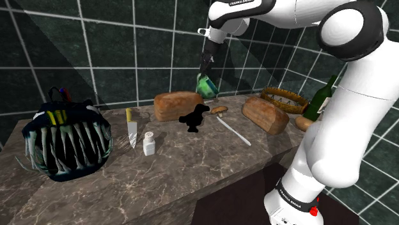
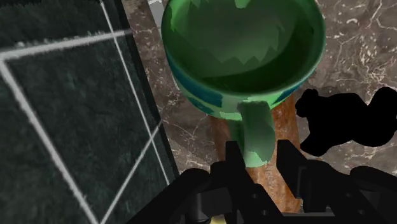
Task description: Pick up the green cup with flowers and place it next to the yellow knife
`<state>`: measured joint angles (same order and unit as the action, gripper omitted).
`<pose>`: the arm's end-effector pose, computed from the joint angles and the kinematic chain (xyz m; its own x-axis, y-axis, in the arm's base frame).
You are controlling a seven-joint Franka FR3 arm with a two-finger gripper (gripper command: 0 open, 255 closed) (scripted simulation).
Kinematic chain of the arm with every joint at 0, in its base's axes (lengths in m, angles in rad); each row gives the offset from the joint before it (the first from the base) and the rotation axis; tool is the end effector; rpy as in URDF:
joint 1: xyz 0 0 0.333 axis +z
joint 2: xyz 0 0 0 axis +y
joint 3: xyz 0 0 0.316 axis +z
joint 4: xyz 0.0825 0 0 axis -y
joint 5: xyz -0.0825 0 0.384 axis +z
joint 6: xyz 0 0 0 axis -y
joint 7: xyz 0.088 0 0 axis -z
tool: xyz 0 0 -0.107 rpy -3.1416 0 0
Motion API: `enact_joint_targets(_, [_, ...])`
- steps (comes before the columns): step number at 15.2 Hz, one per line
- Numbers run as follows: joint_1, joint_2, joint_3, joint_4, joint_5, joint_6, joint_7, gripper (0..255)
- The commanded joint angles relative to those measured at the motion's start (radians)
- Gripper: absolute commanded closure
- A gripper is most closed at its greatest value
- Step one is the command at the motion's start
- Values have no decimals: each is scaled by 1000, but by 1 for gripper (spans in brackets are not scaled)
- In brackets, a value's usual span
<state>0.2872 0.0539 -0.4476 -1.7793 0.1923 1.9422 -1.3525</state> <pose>0.5853 -0.0766 0.5314 0.4097 0.8939 0.1817 0.9011 -0.4276 0.0715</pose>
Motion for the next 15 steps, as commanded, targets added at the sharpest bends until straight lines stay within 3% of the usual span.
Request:
enact_joint_targets(1, [31, -46, 24, -55, -28, 22, 60, 255])
enact_joint_targets(15, [171, -267, 229, -306, -135, 105, 437, 255])
